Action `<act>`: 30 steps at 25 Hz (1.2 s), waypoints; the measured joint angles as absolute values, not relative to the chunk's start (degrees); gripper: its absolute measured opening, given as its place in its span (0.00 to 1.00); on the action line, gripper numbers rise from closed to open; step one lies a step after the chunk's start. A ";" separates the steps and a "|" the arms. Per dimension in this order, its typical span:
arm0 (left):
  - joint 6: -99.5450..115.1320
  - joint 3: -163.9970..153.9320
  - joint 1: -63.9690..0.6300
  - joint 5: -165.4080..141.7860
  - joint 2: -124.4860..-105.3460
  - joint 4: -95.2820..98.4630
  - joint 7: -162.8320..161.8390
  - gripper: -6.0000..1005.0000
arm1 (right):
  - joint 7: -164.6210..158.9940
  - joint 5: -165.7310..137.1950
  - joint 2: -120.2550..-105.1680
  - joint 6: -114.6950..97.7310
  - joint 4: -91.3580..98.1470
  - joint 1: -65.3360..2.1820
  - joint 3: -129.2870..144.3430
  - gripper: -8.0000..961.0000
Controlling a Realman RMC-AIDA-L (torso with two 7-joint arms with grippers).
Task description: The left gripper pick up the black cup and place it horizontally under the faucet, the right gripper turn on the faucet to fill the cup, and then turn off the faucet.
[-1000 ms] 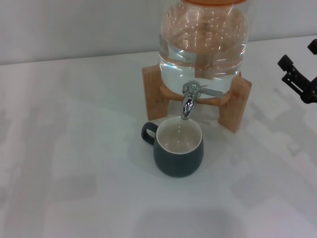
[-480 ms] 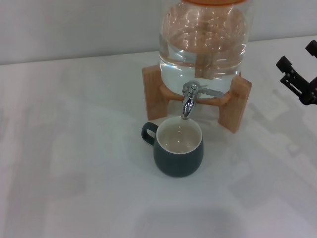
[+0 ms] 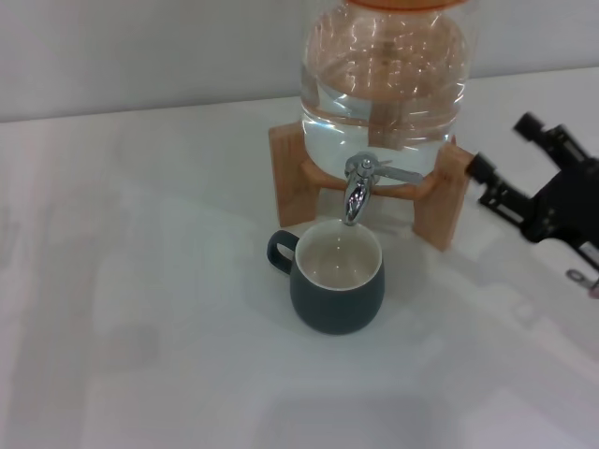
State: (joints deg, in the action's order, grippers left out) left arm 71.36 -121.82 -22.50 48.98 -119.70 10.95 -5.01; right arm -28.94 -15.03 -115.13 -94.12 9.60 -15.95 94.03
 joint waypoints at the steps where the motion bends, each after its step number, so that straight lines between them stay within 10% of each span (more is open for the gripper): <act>1: 70.87 -121.89 -22.50 48.95 -119.72 10.99 -4.99 0.88 | -29.24 -15.03 -115.13 -94.06 9.64 -16.21 95.33 0.90; 30: 70.22 -124.28 -23.28 48.87 -119.62 10.66 -5.01 0.88 | -32.56 -15.05 -115.31 -89.73 13.55 -17.62 106.39 0.90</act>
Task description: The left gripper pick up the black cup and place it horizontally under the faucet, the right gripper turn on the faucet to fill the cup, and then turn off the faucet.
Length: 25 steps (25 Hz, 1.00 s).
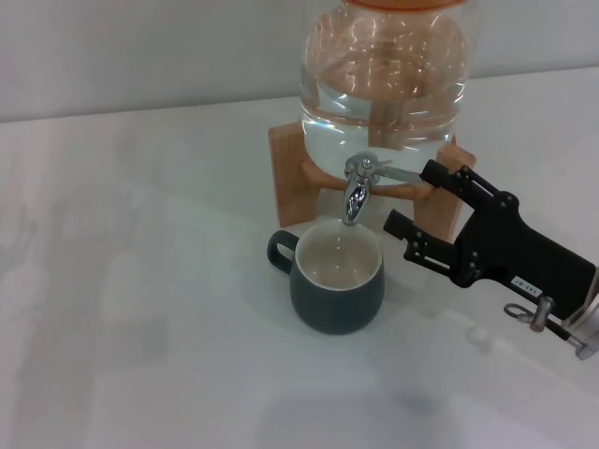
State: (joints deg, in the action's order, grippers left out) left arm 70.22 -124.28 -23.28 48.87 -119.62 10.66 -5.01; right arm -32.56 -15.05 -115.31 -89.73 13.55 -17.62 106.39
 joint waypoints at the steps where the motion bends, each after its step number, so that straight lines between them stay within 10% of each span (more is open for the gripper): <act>1: 70.22 -124.28 -23.29 48.87 -119.62 10.63 -5.01 0.88 | -32.63 -15.05 -115.31 -89.73 13.68 -17.64 106.56 0.90; 25: 68.90 -124.28 -23.90 48.87 -119.56 10.28 -4.84 0.88 | -33.32 -14.90 -115.31 -89.96 16.80 -17.60 110.60 0.90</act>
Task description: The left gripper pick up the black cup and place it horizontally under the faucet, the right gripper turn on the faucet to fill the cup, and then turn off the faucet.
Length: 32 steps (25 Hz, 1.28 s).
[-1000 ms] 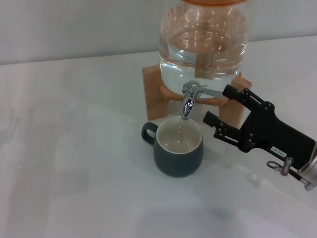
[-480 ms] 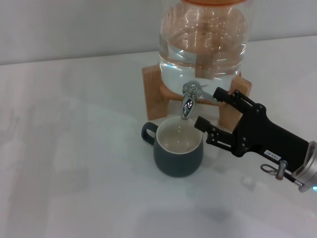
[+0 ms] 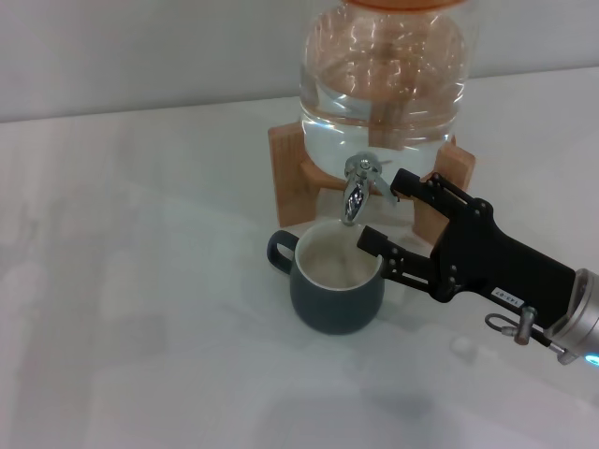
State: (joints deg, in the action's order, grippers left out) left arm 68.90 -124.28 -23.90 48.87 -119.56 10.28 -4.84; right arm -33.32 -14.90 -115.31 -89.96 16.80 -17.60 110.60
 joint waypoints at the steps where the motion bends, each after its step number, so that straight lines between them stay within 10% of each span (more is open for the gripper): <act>1: 68.88 -124.28 -23.91 48.87 -119.55 10.28 -4.83 0.88 | -33.32 -14.93 -115.31 -89.91 16.98 -17.57 110.61 0.90; 32: 67.25 -124.28 -24.52 48.87 -119.44 10.11 -4.50 0.88 | -32.79 -15.45 -114.96 -94.70 16.34 -15.93 107.71 0.90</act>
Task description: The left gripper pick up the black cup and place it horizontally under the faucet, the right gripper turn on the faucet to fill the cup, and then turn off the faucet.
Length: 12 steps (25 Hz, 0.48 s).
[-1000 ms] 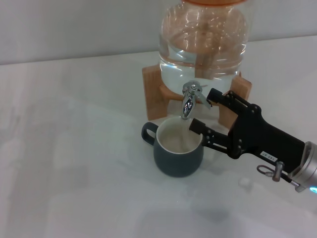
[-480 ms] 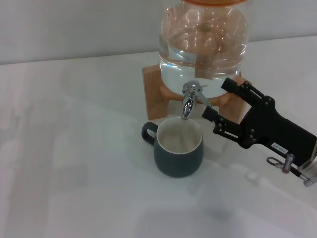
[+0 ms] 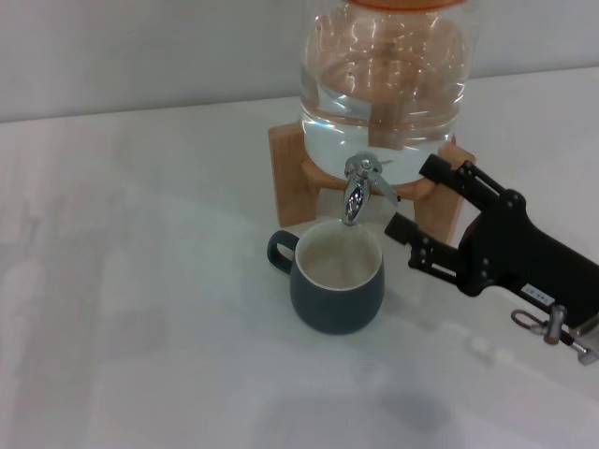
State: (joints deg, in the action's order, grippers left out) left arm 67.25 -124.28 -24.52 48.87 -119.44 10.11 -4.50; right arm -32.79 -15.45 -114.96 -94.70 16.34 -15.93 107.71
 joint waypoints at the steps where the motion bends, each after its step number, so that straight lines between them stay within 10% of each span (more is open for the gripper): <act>1: 67.22 -124.28 -24.55 48.87 -119.44 10.11 -4.50 0.88 | -32.87 -15.74 -114.96 -95.02 16.34 -15.89 107.98 0.90; 12: 67.09 -125.09 -24.61 48.86 -119.65 10.10 -4.48 0.88 | -34.04 -16.40 -115.28 -93.60 18.49 -17.42 115.28 0.90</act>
State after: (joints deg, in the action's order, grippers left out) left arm 67.09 -125.09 -24.61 48.86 -119.65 10.10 -4.48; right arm -34.04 -16.40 -115.28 -93.60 18.49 -17.42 115.28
